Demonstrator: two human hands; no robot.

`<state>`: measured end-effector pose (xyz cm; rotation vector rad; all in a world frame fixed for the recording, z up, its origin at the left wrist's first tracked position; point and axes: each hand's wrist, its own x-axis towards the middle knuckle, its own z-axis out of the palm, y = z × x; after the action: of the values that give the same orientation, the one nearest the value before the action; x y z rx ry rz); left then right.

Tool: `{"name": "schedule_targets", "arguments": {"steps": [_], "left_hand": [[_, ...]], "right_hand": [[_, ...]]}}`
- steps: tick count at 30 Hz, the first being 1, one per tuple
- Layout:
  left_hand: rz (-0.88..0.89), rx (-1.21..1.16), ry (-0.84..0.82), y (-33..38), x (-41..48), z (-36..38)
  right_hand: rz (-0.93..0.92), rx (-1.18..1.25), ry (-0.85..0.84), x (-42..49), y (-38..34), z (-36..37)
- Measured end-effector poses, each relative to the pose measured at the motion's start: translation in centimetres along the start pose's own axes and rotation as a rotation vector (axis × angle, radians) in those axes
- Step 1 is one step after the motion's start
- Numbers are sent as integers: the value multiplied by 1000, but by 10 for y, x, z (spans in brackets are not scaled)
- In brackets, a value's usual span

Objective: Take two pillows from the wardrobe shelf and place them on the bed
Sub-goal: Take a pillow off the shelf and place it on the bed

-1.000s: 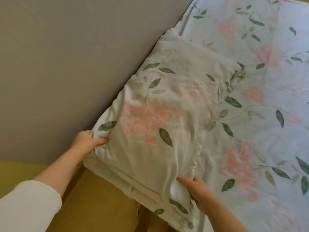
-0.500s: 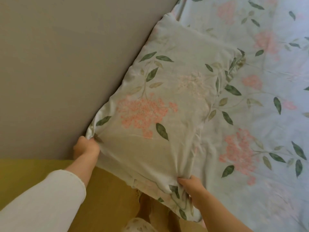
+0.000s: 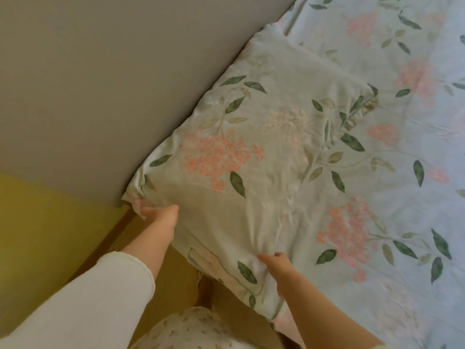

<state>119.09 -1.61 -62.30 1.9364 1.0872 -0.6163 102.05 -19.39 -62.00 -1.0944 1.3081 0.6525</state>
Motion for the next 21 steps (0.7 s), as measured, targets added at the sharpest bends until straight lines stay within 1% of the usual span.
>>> {"name": "schedule_targets", "arguments": {"steps": [2, 4, 7, 10, 13, 16, 21], "left_hand": [[-65, -154, -40, -15, -31, 13], [-82, -207, -100, -29, -66, 25], [-41, -195, -146, -48, -114, 36], [28, -87, -229, -61, -160, 38], [68, -121, -300, -67, -206, 29], [107, -183, -283, -73, -242, 18], [153, -191, -243, -88, -272, 11]], "right_hand": [[-42, -23, -43, -7, -4, -8], [-83, -64, -81, -19, -5, -23], [-135, -155, -144, -38, -6, -49], [-183, -253, -135, -65, -9, -70], [-212, -314, -105, -100, -11, -84], [-268, -350, -123, -130, -11, -86], [-301, -396, -165, -151, 2, -83]]}}
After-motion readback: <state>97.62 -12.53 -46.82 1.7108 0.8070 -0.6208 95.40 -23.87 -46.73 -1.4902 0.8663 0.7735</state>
